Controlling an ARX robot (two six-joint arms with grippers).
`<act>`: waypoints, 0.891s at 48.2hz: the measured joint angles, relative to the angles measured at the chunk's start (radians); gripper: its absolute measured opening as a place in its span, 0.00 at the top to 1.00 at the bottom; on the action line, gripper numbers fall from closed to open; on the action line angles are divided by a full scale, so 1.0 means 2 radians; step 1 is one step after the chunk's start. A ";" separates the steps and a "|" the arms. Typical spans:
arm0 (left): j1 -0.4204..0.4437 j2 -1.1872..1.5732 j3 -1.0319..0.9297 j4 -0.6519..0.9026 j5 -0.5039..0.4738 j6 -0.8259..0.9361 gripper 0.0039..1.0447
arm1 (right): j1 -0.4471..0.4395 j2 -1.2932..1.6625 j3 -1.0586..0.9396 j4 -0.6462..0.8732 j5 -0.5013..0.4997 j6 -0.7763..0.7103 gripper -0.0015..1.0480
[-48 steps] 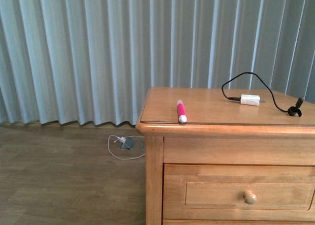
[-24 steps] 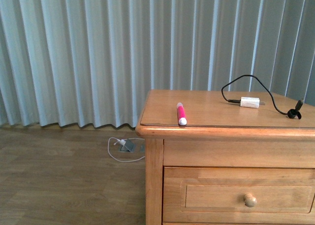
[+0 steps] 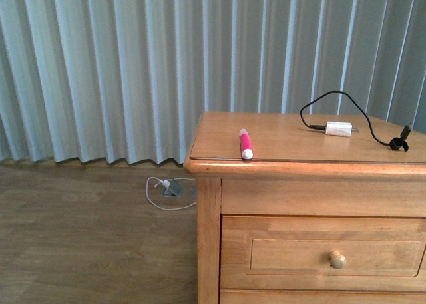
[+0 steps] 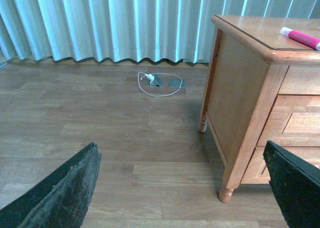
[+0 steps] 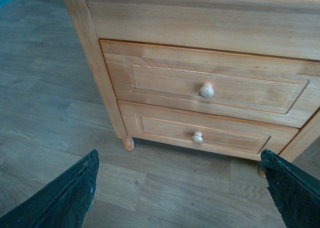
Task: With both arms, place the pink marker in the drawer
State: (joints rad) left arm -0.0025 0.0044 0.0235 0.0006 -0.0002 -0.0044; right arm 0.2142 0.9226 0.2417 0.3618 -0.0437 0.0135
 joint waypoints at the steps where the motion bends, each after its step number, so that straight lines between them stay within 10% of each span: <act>1: 0.000 0.000 0.000 0.000 0.000 0.000 0.05 | 0.005 0.026 0.006 0.016 0.005 0.001 0.08; 16: 0.000 0.000 0.000 0.000 0.000 0.000 0.05 | 0.063 0.380 0.166 0.165 0.107 0.027 0.08; 43: 0.000 0.000 0.000 0.000 0.000 0.000 0.05 | 0.015 0.585 0.323 0.195 0.152 0.048 0.08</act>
State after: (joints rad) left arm -0.0025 0.0044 0.0235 0.0006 -0.0002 -0.0044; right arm 0.2443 2.0918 0.8875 0.7517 0.2596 0.1097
